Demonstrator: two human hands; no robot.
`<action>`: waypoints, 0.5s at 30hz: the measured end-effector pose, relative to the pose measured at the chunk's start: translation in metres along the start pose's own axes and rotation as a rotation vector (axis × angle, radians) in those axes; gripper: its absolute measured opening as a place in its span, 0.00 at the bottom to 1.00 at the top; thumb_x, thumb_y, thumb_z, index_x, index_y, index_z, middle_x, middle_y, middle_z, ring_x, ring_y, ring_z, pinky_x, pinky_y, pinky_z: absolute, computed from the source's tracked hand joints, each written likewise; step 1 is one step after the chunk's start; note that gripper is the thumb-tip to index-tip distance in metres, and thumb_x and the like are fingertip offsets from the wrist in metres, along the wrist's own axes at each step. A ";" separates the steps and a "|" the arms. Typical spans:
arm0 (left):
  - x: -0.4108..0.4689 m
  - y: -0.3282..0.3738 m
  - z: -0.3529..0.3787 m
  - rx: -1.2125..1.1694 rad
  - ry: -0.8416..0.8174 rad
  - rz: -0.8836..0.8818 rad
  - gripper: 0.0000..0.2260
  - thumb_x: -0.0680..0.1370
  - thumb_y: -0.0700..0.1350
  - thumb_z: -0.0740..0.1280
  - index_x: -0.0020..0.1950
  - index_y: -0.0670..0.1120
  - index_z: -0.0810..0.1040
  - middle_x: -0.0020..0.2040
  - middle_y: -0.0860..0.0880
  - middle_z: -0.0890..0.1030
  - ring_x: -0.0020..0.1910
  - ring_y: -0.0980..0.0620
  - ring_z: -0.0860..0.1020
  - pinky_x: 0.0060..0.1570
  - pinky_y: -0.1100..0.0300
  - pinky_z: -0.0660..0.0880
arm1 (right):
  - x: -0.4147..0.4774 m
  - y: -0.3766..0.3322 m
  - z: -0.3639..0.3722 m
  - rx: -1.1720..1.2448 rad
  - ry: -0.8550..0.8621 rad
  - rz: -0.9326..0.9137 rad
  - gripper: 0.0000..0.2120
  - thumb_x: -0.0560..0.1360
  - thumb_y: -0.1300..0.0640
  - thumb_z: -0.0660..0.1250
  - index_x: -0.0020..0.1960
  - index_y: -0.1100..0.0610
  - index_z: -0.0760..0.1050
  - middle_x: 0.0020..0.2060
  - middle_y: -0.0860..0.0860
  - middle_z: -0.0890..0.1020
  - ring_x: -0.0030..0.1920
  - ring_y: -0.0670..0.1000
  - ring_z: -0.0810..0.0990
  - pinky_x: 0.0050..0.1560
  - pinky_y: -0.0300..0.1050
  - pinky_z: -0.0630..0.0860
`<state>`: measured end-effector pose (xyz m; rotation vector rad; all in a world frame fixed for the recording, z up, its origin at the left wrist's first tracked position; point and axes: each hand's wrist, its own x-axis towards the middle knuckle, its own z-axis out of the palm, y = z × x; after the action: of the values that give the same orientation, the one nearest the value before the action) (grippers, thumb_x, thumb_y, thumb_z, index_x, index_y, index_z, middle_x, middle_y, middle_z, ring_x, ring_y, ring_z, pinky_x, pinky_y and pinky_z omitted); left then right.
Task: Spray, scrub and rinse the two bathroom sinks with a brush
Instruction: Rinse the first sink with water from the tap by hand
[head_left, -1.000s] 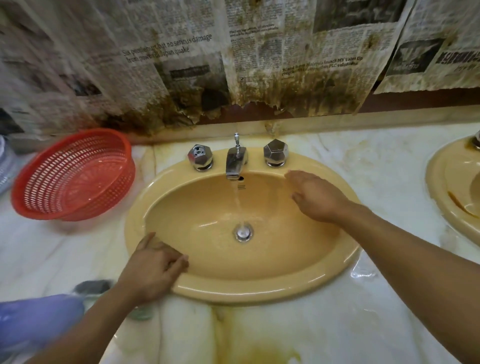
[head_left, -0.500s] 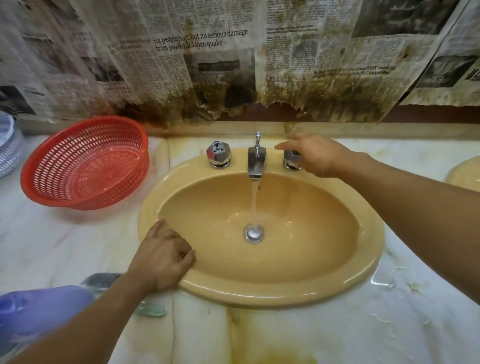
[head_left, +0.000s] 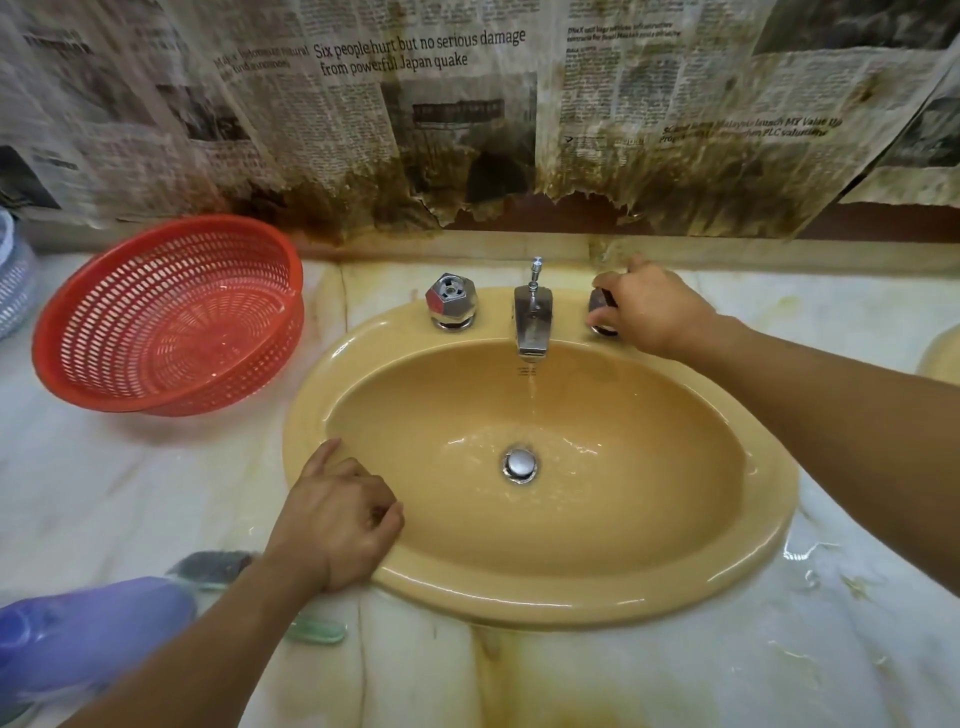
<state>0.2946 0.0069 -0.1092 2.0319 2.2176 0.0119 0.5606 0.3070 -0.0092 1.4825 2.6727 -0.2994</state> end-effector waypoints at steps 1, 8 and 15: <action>0.000 0.000 0.001 0.003 0.004 0.001 0.22 0.76 0.61 0.52 0.39 0.56 0.83 0.37 0.64 0.81 0.48 0.61 0.75 0.78 0.56 0.46 | 0.001 -0.004 0.003 0.026 0.021 0.045 0.20 0.79 0.45 0.69 0.62 0.59 0.79 0.57 0.60 0.72 0.48 0.60 0.75 0.53 0.51 0.74; -0.001 0.001 0.003 0.002 0.026 -0.021 0.22 0.76 0.62 0.52 0.38 0.57 0.83 0.37 0.63 0.81 0.48 0.61 0.75 0.78 0.57 0.46 | 0.004 -0.027 0.018 0.094 0.156 0.282 0.21 0.81 0.43 0.65 0.59 0.61 0.82 0.59 0.62 0.76 0.52 0.63 0.81 0.48 0.48 0.74; -0.001 0.002 0.001 0.021 0.024 -0.027 0.22 0.76 0.60 0.52 0.37 0.55 0.83 0.36 0.61 0.81 0.49 0.60 0.75 0.77 0.59 0.44 | 0.011 -0.037 0.019 0.143 0.218 0.402 0.20 0.82 0.48 0.66 0.63 0.64 0.79 0.64 0.64 0.75 0.57 0.64 0.81 0.54 0.51 0.77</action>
<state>0.2971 0.0057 -0.1099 2.0223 2.2689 0.0102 0.5224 0.2933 -0.0242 2.1609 2.4611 -0.3200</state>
